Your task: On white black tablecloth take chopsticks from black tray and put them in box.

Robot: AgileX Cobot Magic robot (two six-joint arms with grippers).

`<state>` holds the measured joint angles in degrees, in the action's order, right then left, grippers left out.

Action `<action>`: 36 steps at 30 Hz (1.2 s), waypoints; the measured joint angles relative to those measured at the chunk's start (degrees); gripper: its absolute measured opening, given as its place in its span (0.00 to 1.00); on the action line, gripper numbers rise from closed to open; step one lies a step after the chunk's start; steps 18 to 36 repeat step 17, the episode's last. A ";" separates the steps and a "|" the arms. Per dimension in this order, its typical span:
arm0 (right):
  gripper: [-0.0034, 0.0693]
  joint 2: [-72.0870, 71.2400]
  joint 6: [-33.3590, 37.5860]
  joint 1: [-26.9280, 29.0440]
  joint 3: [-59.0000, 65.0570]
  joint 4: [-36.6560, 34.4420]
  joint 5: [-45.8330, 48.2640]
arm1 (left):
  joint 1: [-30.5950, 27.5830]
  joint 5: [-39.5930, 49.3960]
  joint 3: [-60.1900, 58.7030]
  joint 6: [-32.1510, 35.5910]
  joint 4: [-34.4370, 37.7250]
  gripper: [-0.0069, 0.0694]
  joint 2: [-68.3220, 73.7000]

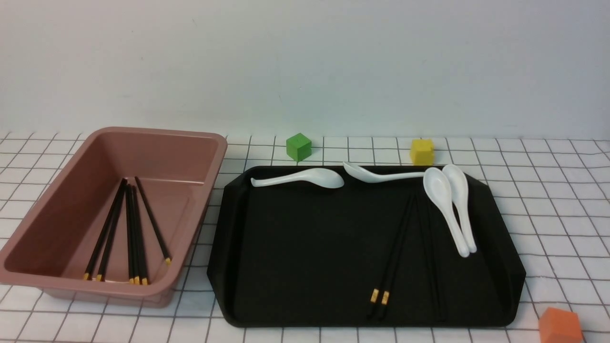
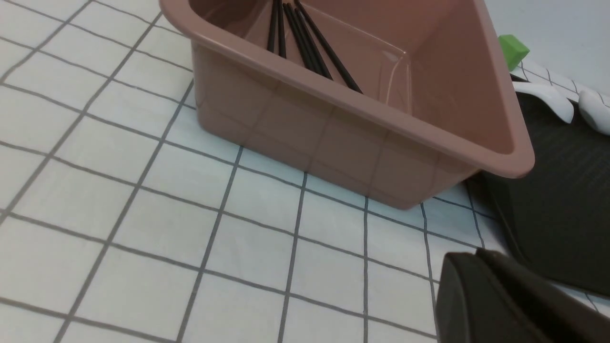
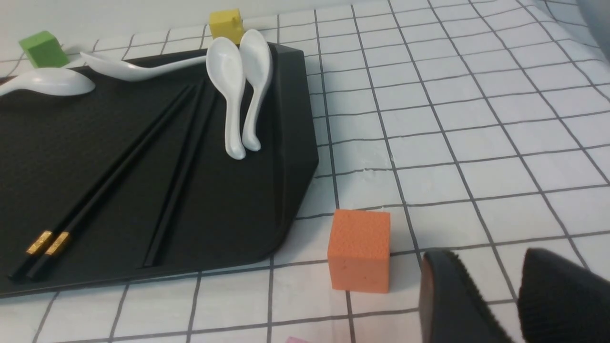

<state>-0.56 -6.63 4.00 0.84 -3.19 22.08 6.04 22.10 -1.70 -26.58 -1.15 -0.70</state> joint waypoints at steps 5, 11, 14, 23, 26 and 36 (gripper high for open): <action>0.38 0.00 0.00 0.00 0.00 0.00 0.00 | 0.00 0.00 0.00 0.00 0.05 0.13 0.00; 0.38 0.00 0.00 0.00 0.00 0.00 0.00 | 0.00 0.00 0.00 0.00 0.01 0.14 0.00; 0.38 0.00 0.00 0.00 0.00 0.00 0.00 | 0.00 0.00 0.00 0.00 0.01 0.14 0.00; 0.38 0.00 0.00 0.00 0.00 0.00 0.00 | 0.00 0.00 0.00 0.00 0.01 0.14 0.00; 0.38 0.00 0.00 0.00 0.00 0.00 0.00 | 0.00 0.00 0.00 0.00 0.01 0.14 0.00; 0.38 0.00 0.00 0.00 0.00 0.00 0.00 | 0.00 0.00 0.00 0.00 0.01 0.14 0.00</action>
